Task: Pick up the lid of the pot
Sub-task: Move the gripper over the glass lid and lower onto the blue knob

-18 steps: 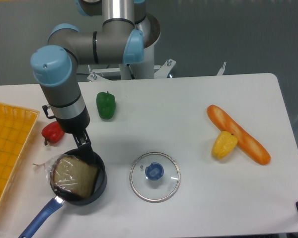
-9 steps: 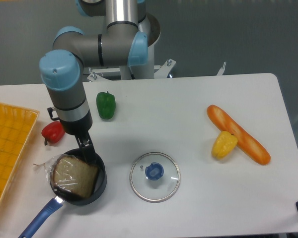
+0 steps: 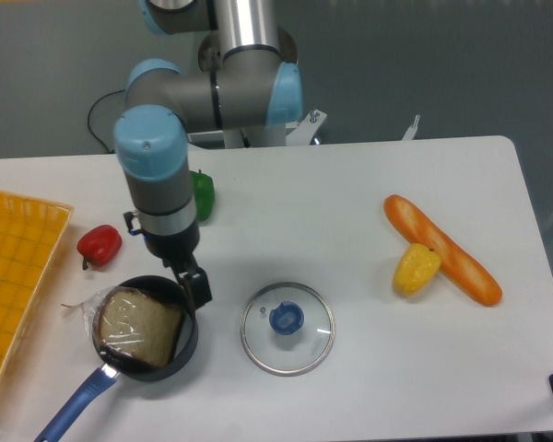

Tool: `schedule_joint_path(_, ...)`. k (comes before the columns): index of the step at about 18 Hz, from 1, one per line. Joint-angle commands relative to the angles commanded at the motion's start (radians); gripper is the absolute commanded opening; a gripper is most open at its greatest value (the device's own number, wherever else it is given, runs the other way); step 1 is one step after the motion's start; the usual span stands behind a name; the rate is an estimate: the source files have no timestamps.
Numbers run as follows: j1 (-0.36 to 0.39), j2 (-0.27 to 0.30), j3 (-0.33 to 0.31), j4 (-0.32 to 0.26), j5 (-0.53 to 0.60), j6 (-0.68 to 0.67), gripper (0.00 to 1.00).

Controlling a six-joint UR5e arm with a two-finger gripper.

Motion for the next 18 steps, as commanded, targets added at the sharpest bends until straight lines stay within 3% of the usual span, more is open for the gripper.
schedule_joint_path(4,0.074,-0.032,0.021,-0.002,-0.006,0.003,1.0)
schedule_joint_path(8,0.078,-0.083,0.025,-0.002,0.002,0.035,1.0)
schedule_joint_path(18,0.108,-0.134,0.031,-0.002,0.064,0.075,1.0)
